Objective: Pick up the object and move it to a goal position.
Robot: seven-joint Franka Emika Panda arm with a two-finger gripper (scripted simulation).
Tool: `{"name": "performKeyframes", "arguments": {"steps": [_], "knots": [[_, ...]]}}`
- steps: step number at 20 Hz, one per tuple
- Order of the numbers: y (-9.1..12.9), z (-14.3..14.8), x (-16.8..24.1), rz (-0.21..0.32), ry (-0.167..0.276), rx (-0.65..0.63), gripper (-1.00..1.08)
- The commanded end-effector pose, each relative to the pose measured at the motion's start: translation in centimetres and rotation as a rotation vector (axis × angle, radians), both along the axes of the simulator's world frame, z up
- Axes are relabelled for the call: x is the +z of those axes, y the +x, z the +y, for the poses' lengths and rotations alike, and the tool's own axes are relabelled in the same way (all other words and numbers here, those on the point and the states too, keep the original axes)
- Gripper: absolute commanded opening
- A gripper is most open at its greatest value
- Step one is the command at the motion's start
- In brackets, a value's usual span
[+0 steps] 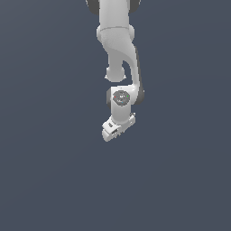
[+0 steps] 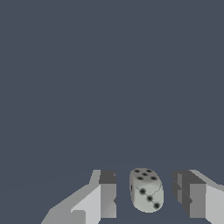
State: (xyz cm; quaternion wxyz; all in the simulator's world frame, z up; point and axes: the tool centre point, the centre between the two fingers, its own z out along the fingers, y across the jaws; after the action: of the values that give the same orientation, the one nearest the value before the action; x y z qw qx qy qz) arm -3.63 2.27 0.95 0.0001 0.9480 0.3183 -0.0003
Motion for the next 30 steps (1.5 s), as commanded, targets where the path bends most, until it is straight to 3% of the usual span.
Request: {"name": "performKeyframes", "arguments": {"steps": [1, 17, 30], "knots": [[0.0, 0.0, -0.1, 0.0, 0.0, 0.001, -1.0], [0.1, -1.1, 1.8, 0.0, 0.0, 0.001, -1.0], [0.4, -7.5, 12.1, 0.0, 0.001, 0.002, -1.0]]}}
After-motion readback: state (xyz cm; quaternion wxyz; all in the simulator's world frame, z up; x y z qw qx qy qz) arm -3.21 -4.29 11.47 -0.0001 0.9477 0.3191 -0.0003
